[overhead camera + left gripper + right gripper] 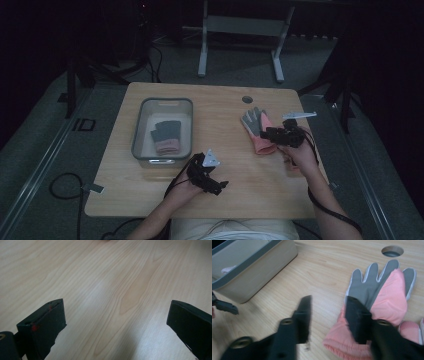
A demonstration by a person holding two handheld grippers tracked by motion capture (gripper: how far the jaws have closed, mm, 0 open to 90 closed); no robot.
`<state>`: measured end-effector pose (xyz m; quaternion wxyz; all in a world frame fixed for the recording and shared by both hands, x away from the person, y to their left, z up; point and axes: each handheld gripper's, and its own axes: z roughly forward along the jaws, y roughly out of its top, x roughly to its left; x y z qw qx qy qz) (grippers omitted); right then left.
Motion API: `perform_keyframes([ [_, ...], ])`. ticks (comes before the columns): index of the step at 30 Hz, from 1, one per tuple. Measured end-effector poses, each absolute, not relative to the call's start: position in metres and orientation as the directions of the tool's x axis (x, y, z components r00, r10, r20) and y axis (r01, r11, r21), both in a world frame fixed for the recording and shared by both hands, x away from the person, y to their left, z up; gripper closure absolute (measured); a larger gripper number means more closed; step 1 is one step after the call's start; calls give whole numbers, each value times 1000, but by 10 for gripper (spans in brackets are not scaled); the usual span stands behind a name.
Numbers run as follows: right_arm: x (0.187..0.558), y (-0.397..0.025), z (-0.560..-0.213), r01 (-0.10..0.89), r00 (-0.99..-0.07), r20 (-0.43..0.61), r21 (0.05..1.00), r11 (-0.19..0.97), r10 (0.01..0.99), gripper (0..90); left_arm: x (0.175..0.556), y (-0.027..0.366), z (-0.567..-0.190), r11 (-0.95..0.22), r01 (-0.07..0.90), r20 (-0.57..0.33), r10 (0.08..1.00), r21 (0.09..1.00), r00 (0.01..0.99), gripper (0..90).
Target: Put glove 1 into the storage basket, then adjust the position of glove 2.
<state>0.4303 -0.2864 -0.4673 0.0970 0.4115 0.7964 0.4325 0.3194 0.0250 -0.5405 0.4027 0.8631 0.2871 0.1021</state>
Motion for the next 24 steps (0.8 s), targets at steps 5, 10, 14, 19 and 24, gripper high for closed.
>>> perform_keyframes([
  [5, 433, -287, -469, 559, -644, 144, 759, 333, 751, 632, 313, 22, -544, -474, 405, -47, 602, 782, 797, 15],
  [10, 448, -291, -470, 545, -623, 92, 763, 347, 777, 632, 304, 21, -545, -474, 389, -4, 630, 790, 776, 15],
  [14, 466, -291, -472, 528, -621, 50, 764, 370, 782, 625, 299, 23, -550, -419, 426, -57, 655, 802, 753, 15],
  [19, 485, -280, -478, 467, -664, -26, 766, 441, 747, 619, 294, 22, -552, -447, 401, -28, 639, 800, 769, 15],
  [24, 500, -263, -494, 465, -697, -72, 712, 526, 714, 616, 293, 22, -557, -471, 396, -18, 626, 788, 780, 15],
])
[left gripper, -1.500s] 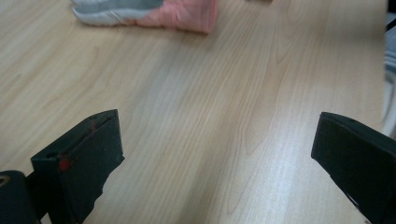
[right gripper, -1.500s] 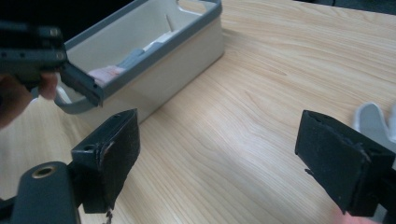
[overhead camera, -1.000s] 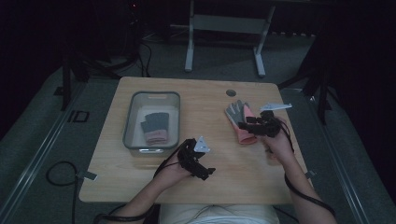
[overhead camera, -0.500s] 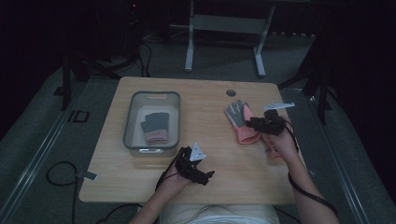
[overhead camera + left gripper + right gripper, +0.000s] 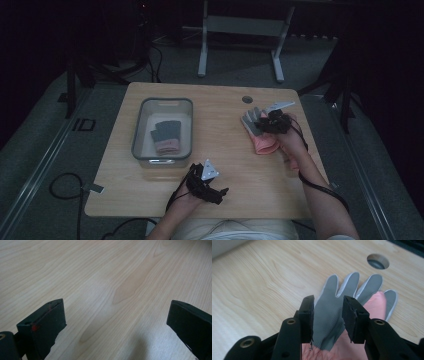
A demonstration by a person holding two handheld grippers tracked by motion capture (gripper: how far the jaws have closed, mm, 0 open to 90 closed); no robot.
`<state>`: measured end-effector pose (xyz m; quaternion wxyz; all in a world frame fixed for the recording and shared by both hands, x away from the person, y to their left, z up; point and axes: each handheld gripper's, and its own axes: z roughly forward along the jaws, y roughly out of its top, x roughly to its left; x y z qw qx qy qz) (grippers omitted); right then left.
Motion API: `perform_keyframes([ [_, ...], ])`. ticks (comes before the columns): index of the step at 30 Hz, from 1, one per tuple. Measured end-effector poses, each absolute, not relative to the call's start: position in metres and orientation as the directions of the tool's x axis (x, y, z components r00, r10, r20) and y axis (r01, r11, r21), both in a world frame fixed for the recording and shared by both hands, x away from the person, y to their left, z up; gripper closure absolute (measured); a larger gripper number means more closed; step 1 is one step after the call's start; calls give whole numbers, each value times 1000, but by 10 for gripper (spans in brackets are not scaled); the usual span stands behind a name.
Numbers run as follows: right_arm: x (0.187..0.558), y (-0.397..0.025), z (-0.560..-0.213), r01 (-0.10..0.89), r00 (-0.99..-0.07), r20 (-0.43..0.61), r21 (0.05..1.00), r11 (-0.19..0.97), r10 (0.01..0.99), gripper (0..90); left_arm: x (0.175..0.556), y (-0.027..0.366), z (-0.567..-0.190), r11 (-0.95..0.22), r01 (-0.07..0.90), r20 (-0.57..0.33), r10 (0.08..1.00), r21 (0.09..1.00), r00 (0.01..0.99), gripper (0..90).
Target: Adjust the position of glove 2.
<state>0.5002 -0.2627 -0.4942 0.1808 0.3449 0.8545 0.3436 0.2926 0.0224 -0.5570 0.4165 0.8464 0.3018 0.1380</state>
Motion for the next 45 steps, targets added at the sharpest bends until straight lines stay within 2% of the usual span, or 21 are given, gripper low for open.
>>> perform_keyframes([
  [6, 507, -253, -520, 467, -712, -159, 619, 631, 684, 597, 292, 23, -558, -485, 390, -12, 614, 783, 789, 15],
  [12, 508, -252, -531, 488, -699, -147, 617, 617, 700, 665, 291, 23, -558, -478, 382, -8, 616, 791, 788, 15],
  [17, 506, -254, -535, 549, -648, -85, 637, 541, 757, 761, 291, 22, -558, -477, 376, -5, 614, 794, 789, 15],
  [21, 505, -258, -533, 609, -580, -4, 663, 437, 814, 860, 291, 23, -557, -464, 378, -14, 617, 801, 787, 16],
  [24, 501, -260, -524, 631, -527, 32, 684, 366, 849, 881, 291, 23, -557, -471, 375, -6, 616, 798, 788, 16],
  [29, 480, -255, -498, 617, -490, 48, 725, 307, 870, 885, 291, 23, -557, -480, 373, -1, 612, 794, 791, 15],
  [37, 420, -240, -464, 585, -446, 80, 780, 223, 891, 886, 289, 22, -557, -482, 358, 3, 599, 800, 801, 15],
  [45, 375, -226, -457, 587, -405, 144, 798, 136, 903, 886, 289, 20, -560, -487, 353, -1, 586, 799, 810, 15],
])
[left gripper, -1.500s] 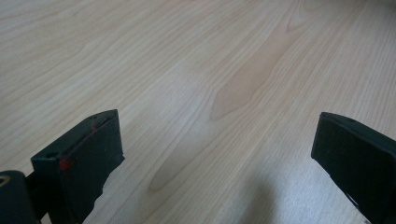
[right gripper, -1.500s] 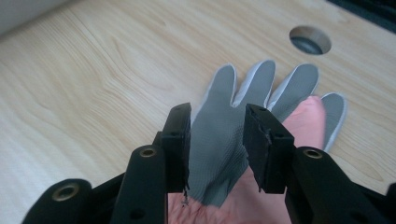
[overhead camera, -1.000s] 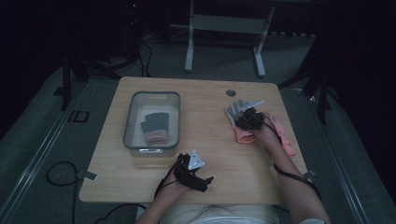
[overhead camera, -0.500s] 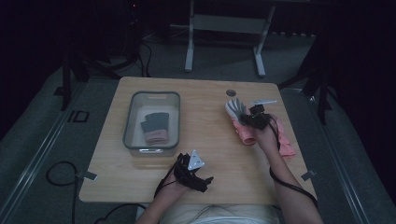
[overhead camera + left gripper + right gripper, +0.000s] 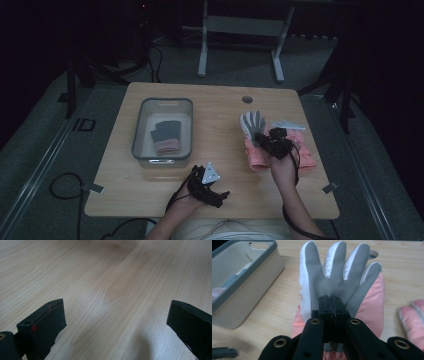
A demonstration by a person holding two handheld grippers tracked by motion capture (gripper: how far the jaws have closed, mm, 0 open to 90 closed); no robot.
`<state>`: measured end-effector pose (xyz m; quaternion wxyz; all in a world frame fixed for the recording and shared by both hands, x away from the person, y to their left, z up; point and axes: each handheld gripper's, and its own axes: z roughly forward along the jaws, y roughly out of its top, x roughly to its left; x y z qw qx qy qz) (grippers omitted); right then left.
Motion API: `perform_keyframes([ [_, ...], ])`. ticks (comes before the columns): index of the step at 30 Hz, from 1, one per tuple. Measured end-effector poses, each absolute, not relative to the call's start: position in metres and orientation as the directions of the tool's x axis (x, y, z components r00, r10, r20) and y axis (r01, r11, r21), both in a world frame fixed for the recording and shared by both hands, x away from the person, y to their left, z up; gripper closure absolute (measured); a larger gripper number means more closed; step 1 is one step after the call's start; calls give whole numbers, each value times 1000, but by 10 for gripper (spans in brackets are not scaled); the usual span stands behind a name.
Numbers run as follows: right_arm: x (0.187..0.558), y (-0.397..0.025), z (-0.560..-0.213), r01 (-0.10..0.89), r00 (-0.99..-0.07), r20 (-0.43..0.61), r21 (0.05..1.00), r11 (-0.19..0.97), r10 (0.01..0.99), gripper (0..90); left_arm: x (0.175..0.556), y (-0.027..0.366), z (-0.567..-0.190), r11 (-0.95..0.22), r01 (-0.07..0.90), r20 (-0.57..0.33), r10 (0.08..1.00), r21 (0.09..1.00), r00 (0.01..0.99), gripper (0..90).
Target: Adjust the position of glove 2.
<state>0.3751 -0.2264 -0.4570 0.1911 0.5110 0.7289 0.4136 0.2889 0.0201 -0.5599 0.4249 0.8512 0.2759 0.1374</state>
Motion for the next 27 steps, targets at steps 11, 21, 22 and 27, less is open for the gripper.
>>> perform_keyframes([
  [11, 375, -209, -497, 644, -383, 156, 752, 142, 911, 884, 286, 18, -561, -500, 342, 7, 573, 796, 820, 15],
  [21, 396, -184, -531, 686, -375, 140, 707, 173, 917, 869, 287, 18, -563, -506, 345, 7, 571, 791, 821, 15],
  [22, 398, -181, -533, 683, -375, 121, 707, 186, 919, 860, 287, 18, -563, -505, 343, 6, 569, 792, 823, 15],
  [27, 399, -182, -530, 684, -380, 136, 708, 179, 915, 827, 287, 18, -565, -503, 346, 2, 569, 792, 822, 15],
])
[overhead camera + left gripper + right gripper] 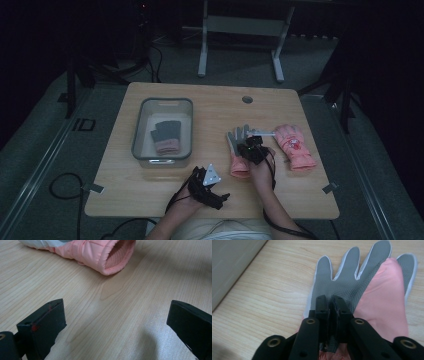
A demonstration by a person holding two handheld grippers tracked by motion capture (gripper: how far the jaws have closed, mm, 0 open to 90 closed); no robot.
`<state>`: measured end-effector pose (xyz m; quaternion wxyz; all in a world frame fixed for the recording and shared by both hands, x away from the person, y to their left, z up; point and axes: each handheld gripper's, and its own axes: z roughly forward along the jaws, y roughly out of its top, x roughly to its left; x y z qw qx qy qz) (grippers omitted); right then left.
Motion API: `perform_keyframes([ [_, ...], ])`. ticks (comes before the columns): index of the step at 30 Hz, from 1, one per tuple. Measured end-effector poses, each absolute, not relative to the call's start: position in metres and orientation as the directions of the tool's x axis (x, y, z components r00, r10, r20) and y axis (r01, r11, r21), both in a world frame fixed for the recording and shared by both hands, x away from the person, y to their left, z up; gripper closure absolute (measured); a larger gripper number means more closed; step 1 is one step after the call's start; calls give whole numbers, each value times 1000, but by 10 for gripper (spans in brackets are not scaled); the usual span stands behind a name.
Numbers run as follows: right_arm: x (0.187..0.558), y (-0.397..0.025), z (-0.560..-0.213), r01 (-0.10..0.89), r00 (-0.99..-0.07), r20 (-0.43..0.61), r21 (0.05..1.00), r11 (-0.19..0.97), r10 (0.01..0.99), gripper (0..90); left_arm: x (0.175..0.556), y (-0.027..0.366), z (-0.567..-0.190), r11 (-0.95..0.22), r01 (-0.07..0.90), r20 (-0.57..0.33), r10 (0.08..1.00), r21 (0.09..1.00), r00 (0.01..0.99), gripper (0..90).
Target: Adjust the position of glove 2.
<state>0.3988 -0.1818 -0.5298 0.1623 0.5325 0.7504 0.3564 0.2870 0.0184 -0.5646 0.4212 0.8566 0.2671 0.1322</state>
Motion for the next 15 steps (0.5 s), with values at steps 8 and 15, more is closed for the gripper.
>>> perform_keyframes([
  [8, 391, -205, -487, 589, -445, 122, 787, 187, 887, 770, 286, 18, -565, -511, 335, 16, 565, 791, 825, 15],
  [15, 394, -268, -455, 505, -498, 53, 829, 240, 866, 736, 287, 19, -566, -511, 331, 18, 563, 794, 826, 15],
])
